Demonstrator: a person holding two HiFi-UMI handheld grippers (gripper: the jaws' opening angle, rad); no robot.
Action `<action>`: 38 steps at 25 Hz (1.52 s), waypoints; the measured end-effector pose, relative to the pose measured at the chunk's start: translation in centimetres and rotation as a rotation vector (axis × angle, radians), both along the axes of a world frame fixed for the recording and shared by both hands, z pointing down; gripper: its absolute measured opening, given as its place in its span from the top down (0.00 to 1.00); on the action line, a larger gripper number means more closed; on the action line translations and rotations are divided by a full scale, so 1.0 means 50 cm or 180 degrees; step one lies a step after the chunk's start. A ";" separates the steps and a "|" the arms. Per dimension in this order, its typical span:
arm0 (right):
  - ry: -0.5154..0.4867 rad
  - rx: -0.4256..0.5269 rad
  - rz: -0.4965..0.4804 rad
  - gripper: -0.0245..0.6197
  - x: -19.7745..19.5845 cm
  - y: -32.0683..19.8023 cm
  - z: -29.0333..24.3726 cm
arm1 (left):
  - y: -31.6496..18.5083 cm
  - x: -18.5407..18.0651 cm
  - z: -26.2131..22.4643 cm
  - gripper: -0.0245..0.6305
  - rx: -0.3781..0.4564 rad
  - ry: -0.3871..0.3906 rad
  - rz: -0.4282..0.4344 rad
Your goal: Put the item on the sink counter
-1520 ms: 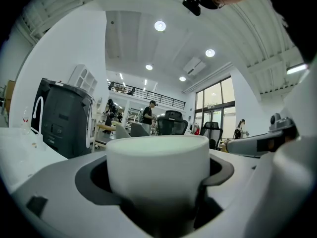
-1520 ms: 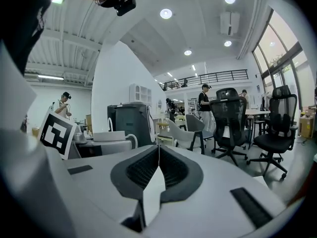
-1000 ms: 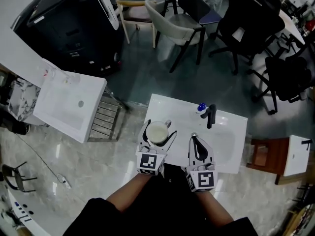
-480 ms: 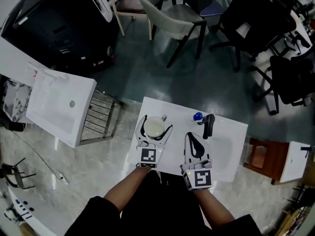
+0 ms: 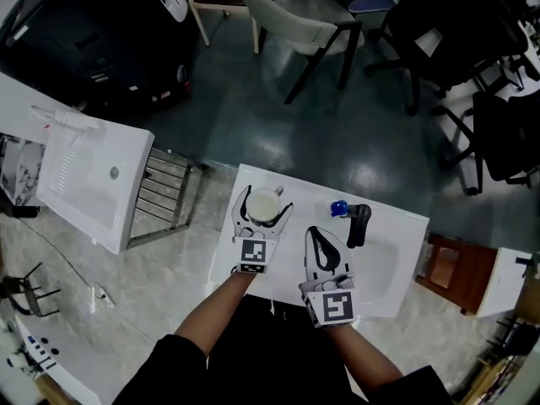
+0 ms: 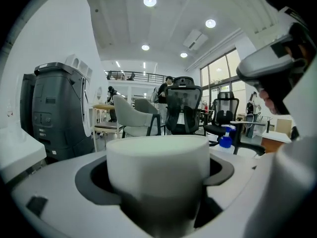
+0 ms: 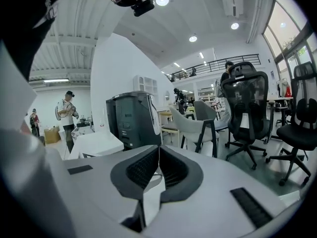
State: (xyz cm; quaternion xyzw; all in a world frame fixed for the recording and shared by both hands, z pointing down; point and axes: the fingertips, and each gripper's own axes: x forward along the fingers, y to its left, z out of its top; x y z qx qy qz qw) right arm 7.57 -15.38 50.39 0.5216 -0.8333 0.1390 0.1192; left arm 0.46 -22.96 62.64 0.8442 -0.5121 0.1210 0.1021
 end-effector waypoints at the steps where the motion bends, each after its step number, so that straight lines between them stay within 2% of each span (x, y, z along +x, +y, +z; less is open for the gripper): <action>1: 0.0005 -0.0007 -0.0029 0.91 -0.002 -0.007 0.005 | -0.005 0.001 0.014 0.27 -0.0025 -0.0017 0.0013; 7: -0.0031 -0.0078 0.0016 0.91 0.021 -0.039 0.026 | -0.029 0.011 0.085 0.27 -0.0158 -0.0106 0.0069; 11: -0.0052 -0.0013 -0.0056 0.91 0.015 -0.049 0.025 | -0.050 0.019 0.117 0.27 -0.0190 -0.0142 0.0092; 20: -0.0104 -0.0112 -0.0141 0.91 0.005 -0.030 0.035 | -0.053 0.040 0.159 0.27 -0.0295 -0.0169 0.0097; 28: -0.0108 -0.0106 0.0016 0.91 0.049 -0.039 0.038 | -0.054 0.048 0.163 0.27 -0.0255 -0.0213 0.0077; 33: -0.0131 -0.0074 -0.0021 0.91 0.051 -0.043 0.033 | -0.044 0.045 0.164 0.27 -0.0240 -0.0160 0.0051; 38: -0.0169 -0.0091 -0.0052 0.91 0.039 -0.037 0.036 | -0.041 0.049 0.167 0.27 -0.0204 -0.0215 0.0087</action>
